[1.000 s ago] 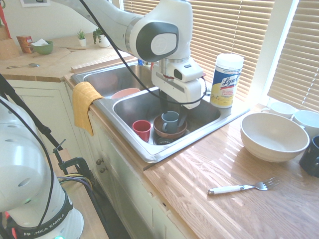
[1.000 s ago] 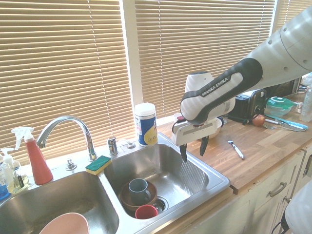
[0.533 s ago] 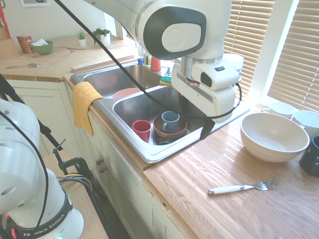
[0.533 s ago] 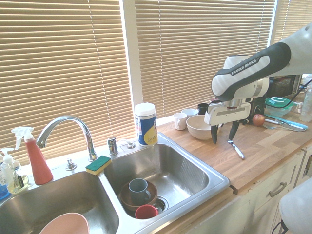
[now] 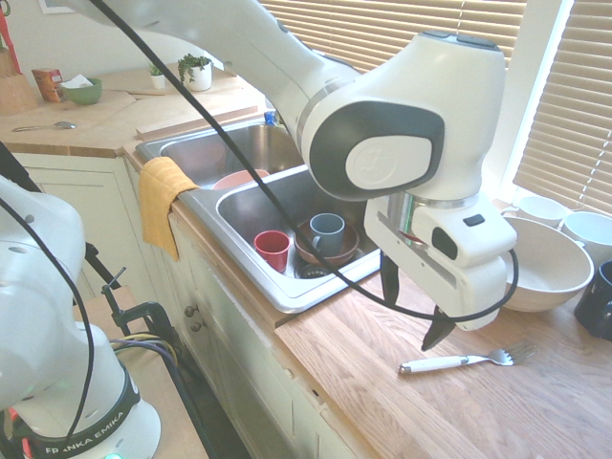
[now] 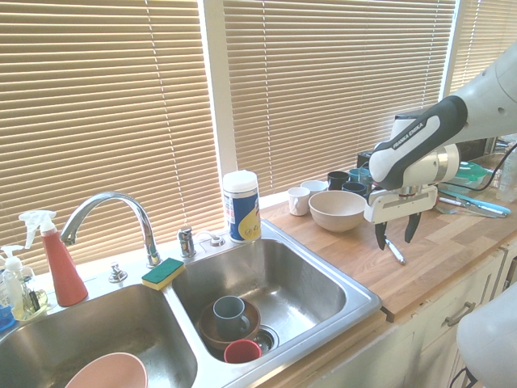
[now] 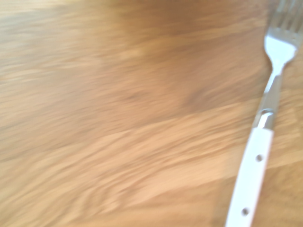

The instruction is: Put the fork into the sink

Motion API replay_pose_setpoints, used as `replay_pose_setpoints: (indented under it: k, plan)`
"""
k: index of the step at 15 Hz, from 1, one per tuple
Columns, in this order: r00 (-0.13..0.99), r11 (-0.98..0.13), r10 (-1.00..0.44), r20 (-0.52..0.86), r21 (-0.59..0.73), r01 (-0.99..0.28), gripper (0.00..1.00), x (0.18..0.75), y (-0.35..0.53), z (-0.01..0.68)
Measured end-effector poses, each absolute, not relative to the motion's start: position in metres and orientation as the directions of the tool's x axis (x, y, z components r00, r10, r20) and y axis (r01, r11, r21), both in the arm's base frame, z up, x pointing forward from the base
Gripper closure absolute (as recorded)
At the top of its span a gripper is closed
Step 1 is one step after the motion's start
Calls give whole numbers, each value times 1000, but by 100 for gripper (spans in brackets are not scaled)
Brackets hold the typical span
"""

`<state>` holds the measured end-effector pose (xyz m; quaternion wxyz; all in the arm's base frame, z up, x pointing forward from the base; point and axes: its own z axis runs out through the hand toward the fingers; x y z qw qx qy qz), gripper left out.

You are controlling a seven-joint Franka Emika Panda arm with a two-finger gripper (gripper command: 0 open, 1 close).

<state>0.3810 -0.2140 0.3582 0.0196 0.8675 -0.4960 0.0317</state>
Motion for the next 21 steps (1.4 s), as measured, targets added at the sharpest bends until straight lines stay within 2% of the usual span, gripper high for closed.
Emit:
replay_pose_setpoints:
  k: [4,5,21]
  plan:
    - [465,-465,-883,64,18,-885,0,386,-231,335]
    - [457,-457,-887,65,18,-889,100,387,-235,330]
    - [362,-364,-931,46,-37,-931,100,394,-249,314]
